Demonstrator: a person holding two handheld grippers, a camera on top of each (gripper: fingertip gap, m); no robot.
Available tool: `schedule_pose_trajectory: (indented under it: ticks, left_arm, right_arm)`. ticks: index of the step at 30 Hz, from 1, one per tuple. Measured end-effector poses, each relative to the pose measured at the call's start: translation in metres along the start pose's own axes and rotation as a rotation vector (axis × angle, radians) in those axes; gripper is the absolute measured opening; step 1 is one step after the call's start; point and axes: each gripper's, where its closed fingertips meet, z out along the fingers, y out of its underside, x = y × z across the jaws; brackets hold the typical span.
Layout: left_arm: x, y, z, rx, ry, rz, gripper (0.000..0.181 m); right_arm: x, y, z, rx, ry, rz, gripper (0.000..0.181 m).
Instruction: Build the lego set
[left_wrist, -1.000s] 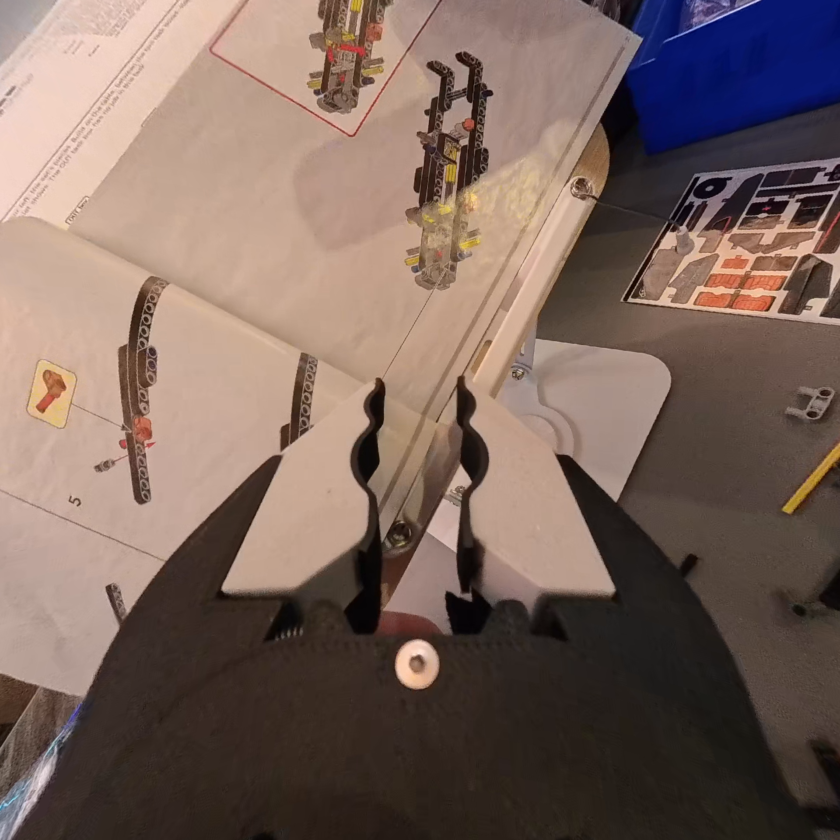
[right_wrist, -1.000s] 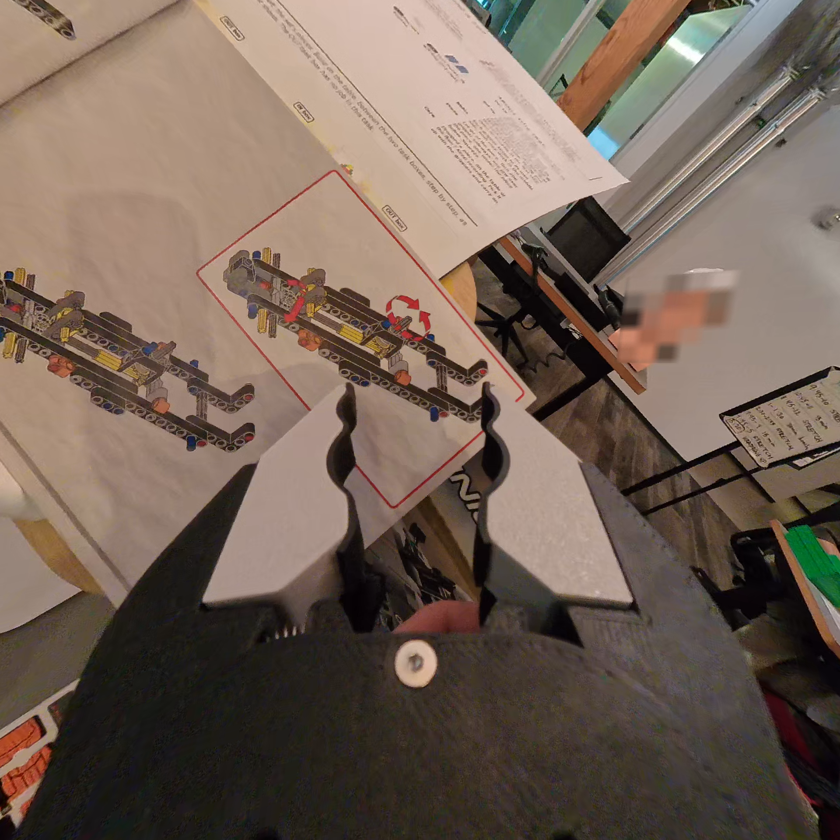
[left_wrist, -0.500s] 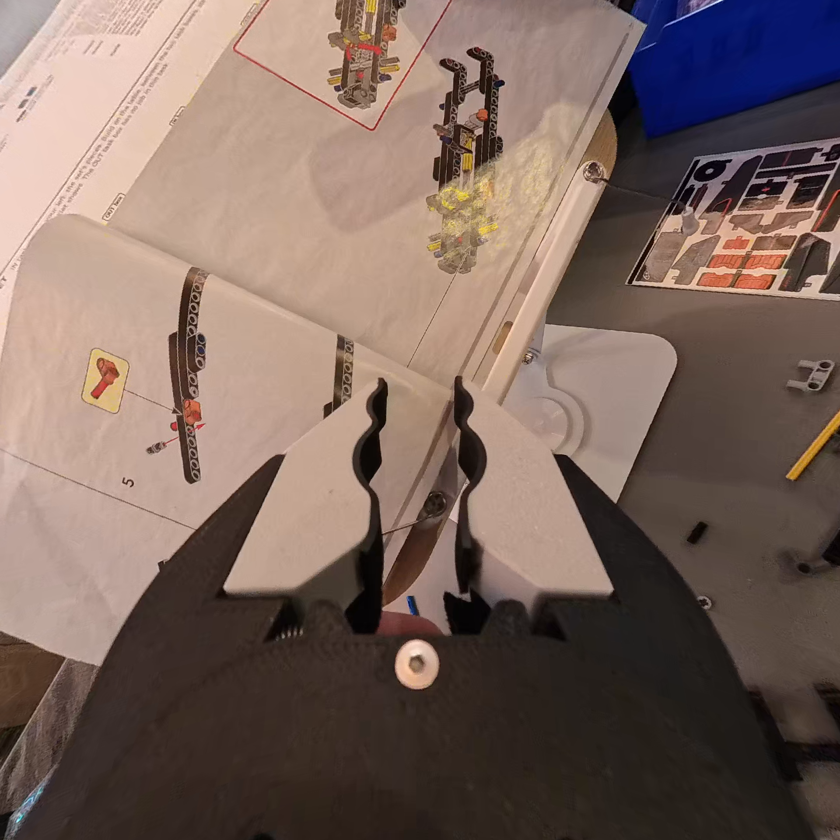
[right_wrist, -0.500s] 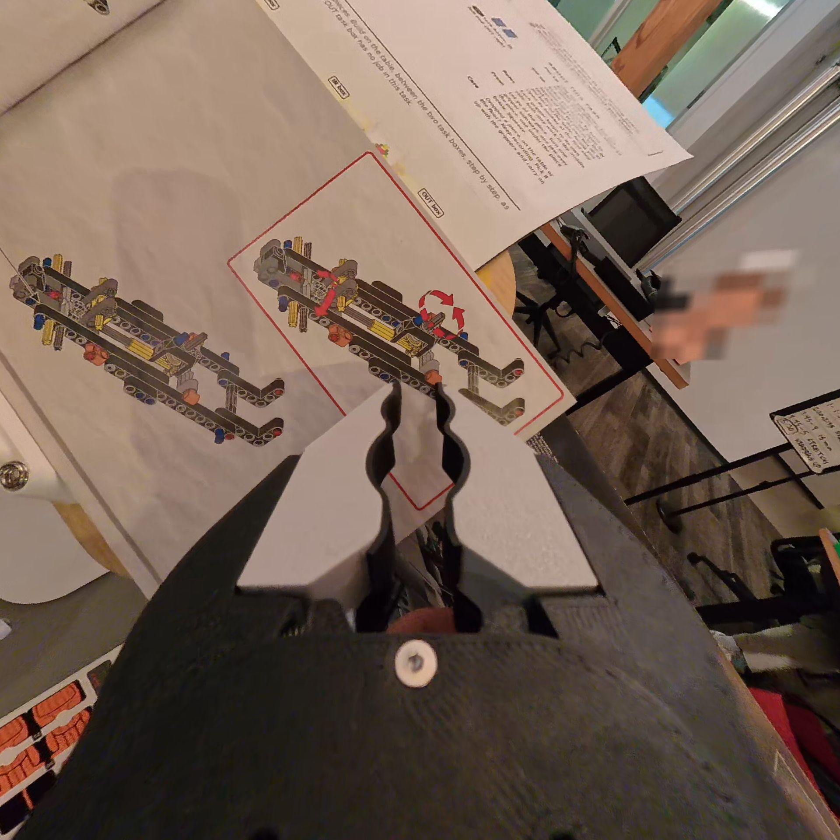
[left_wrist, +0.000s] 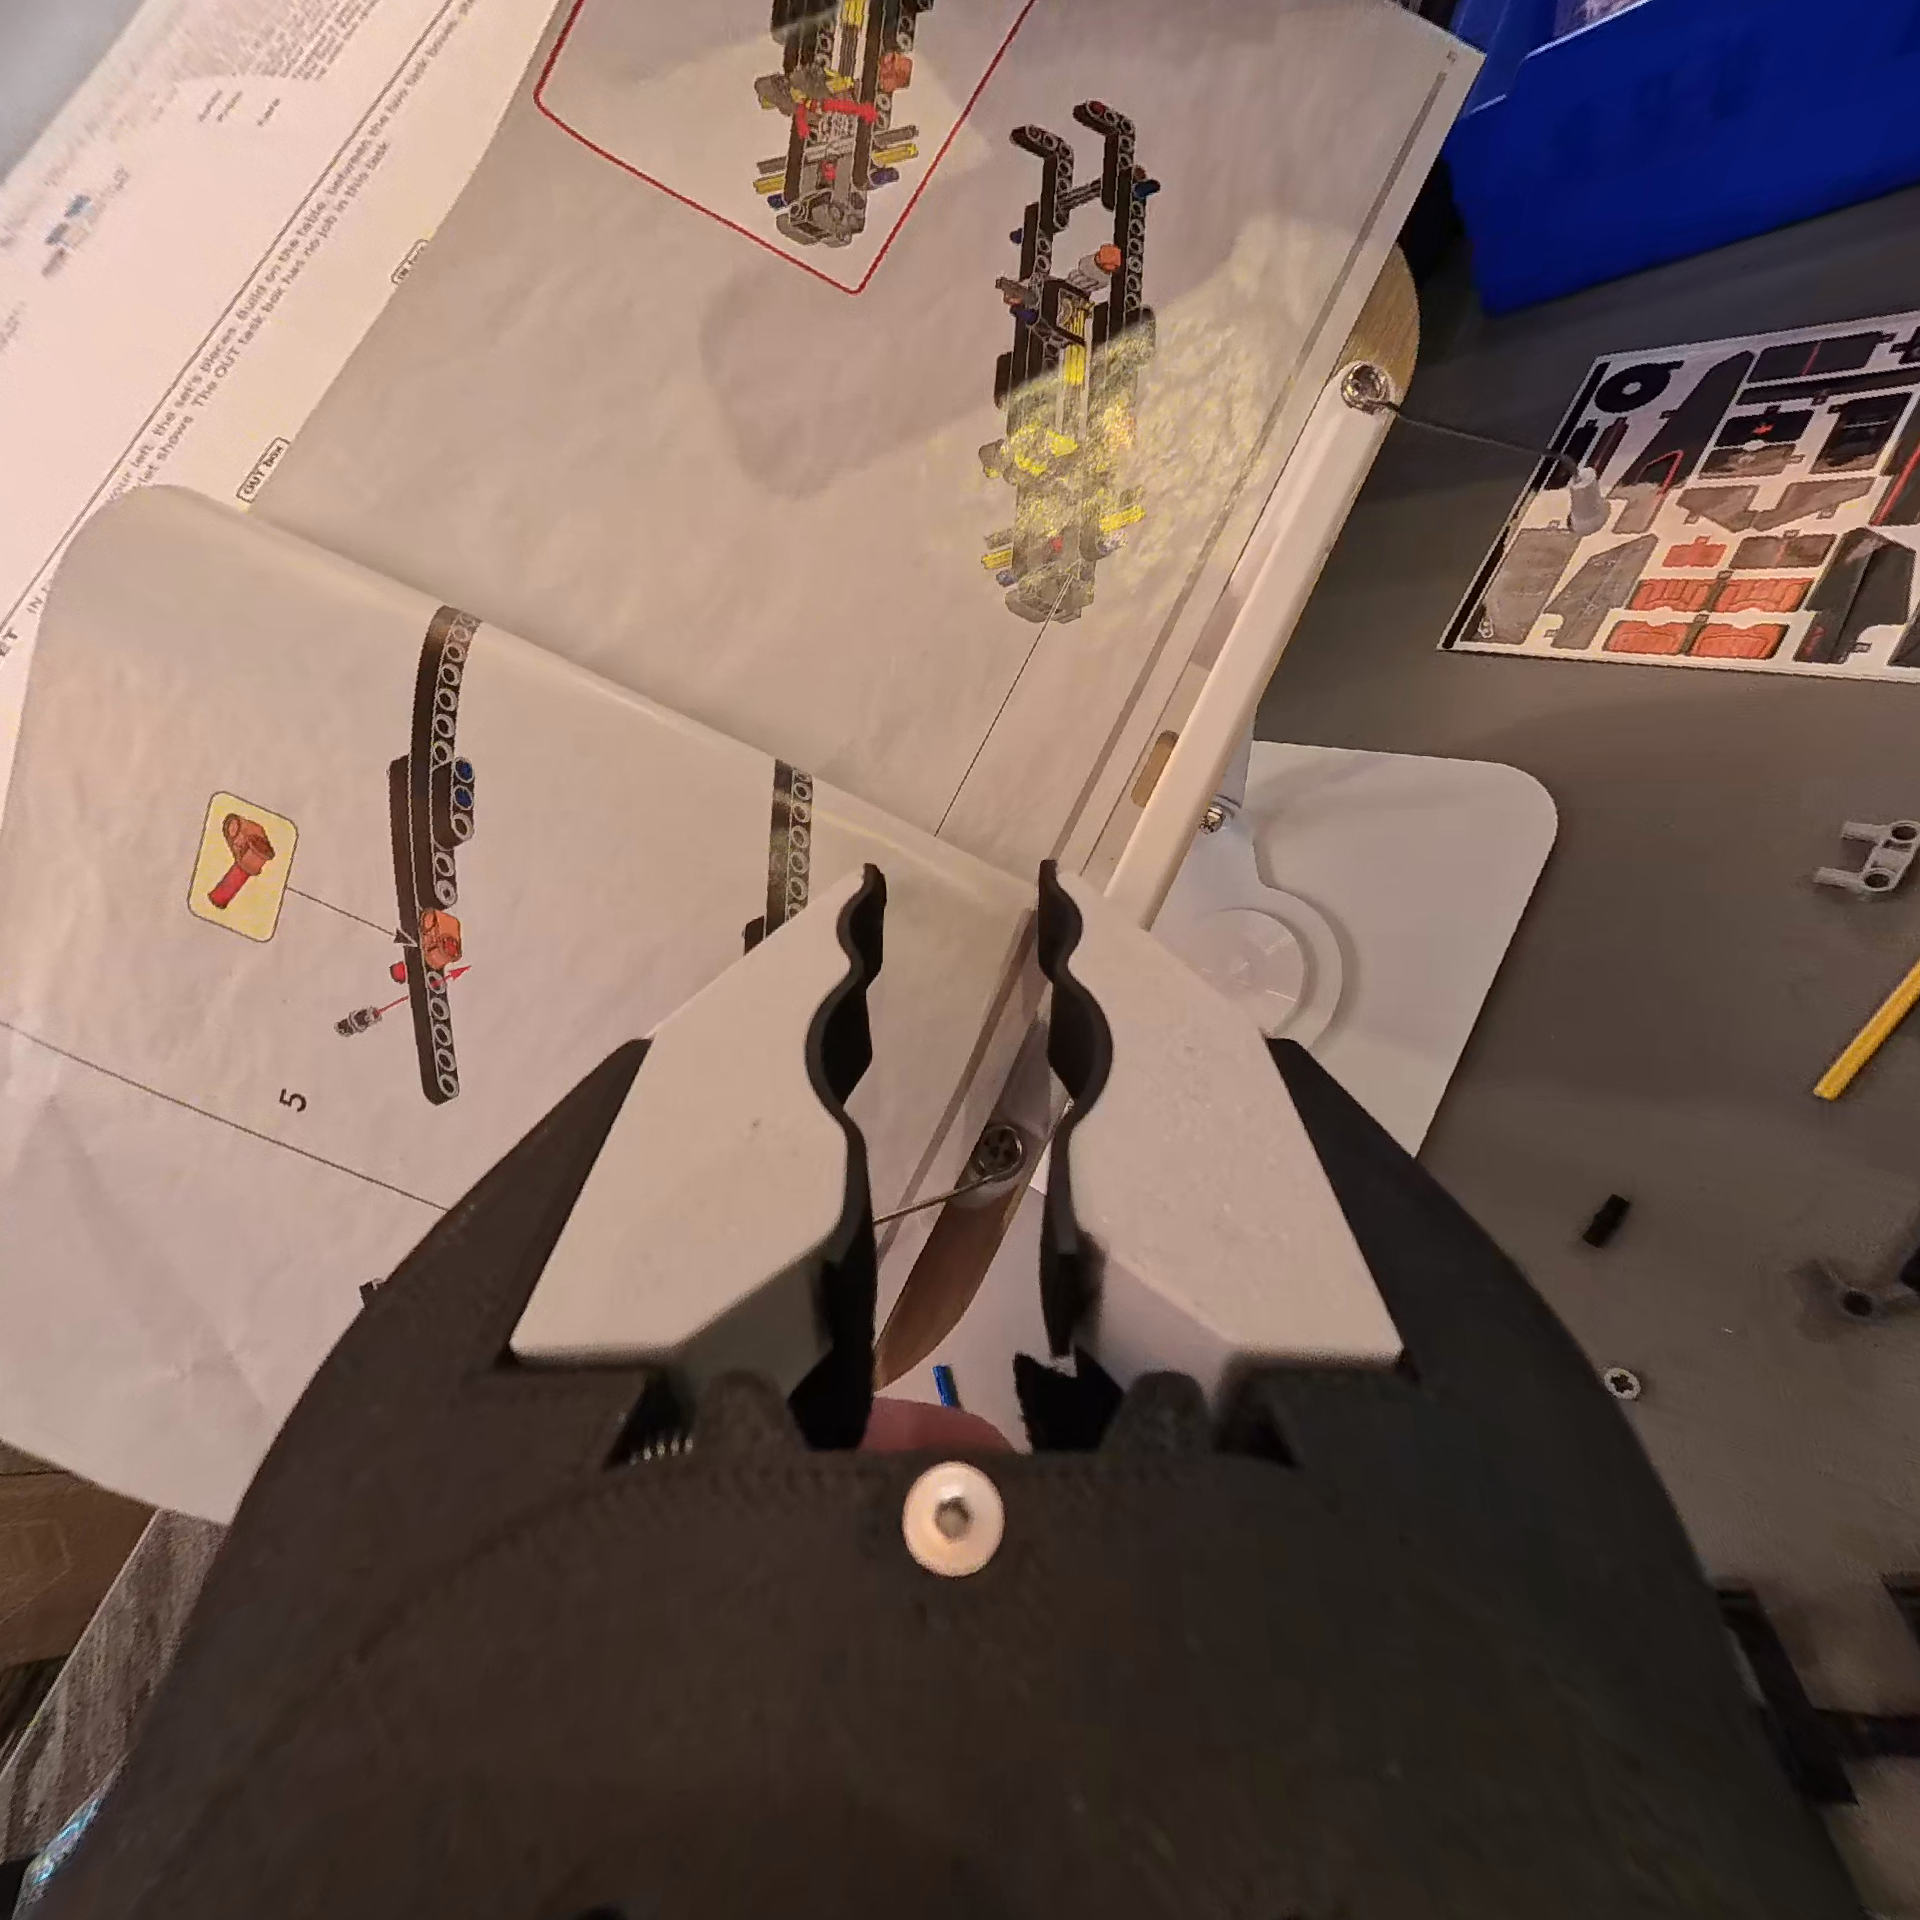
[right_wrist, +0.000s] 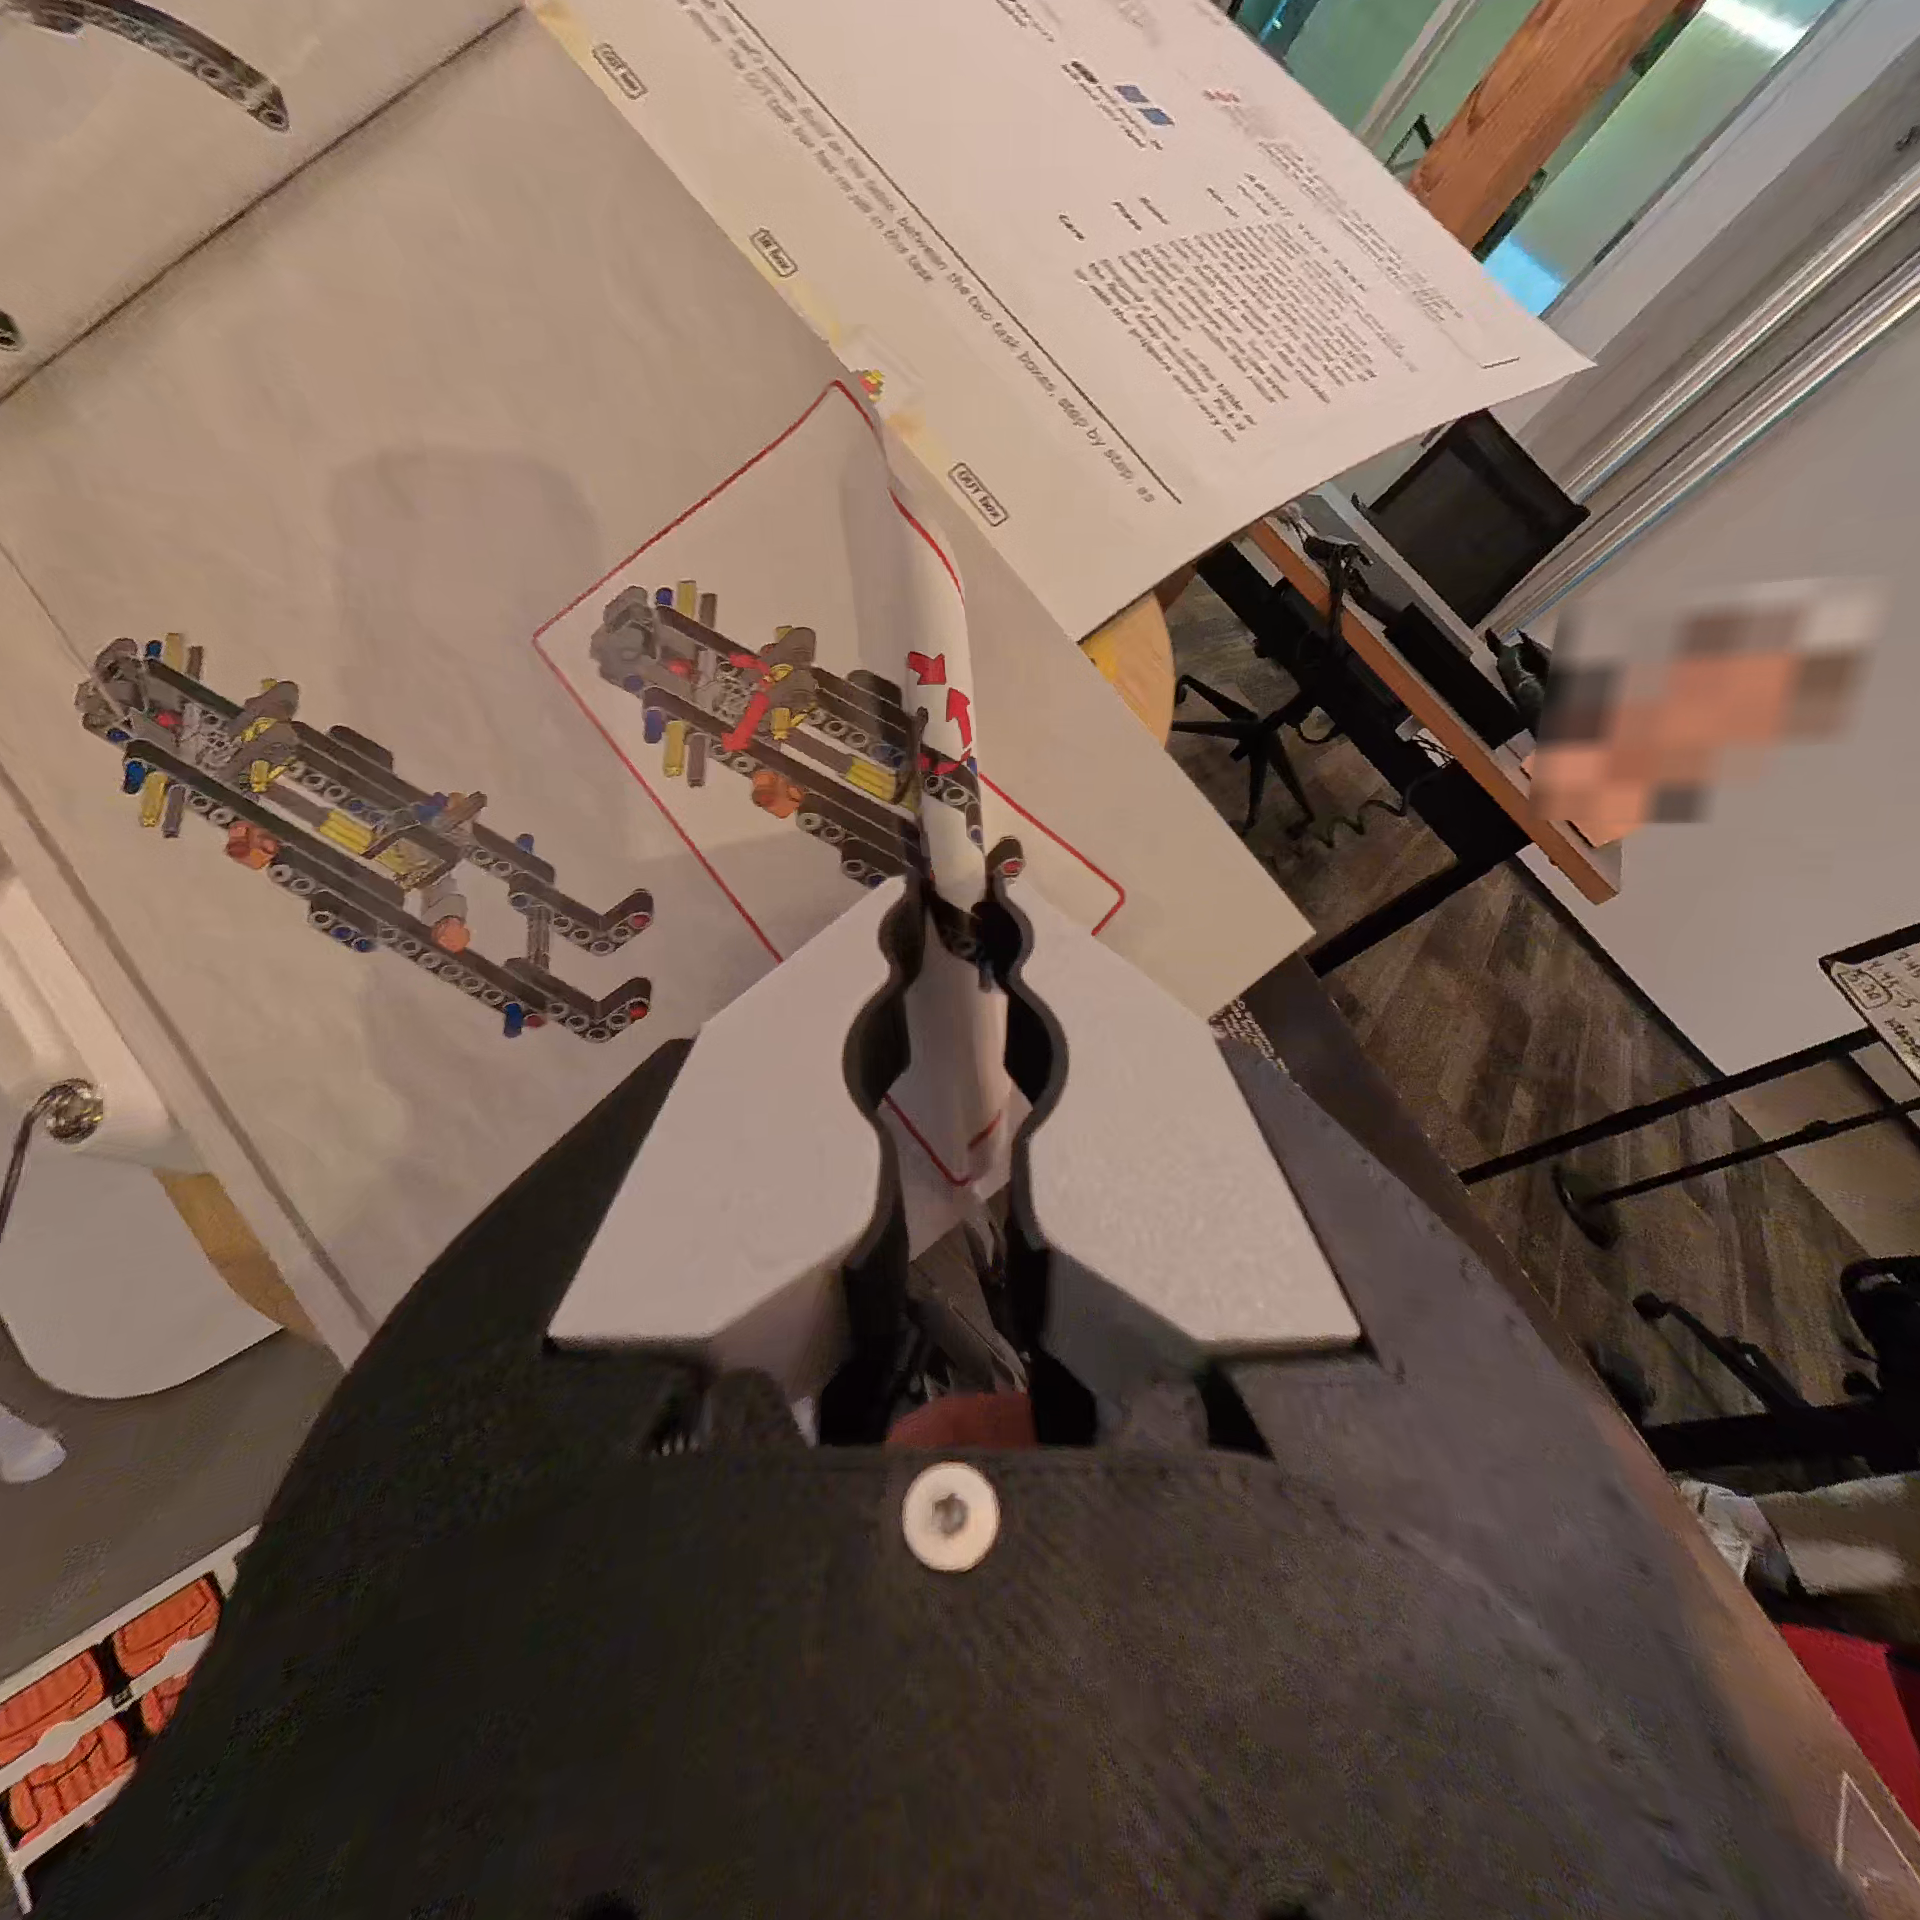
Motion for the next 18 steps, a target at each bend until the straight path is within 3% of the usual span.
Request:
schedule_pose_trajectory:
  ticks: [2, 11, 18]
  left_arm:
    - [0.0, 0.0, 0.0, -0.001, -0.002, 0.001, 0.027]
    - [0.001, -0.004, -0.003, 0.016, -0.029, -0.013, 0.033]
    - [0.032, -0.055, -0.011, 0.191, 0.003, -0.159, 0.055]
  right_arm:
    - [-0.005, 0.0, -0.001, -0.01, -0.013, -0.01, 0.0]
    - [-0.033, -0.021, -0.024, 0.03, -0.079, -0.035, 0.0]
    - [-0.107, -0.066, -0.045, 0.112, -0.276, 0.069, 0.0]
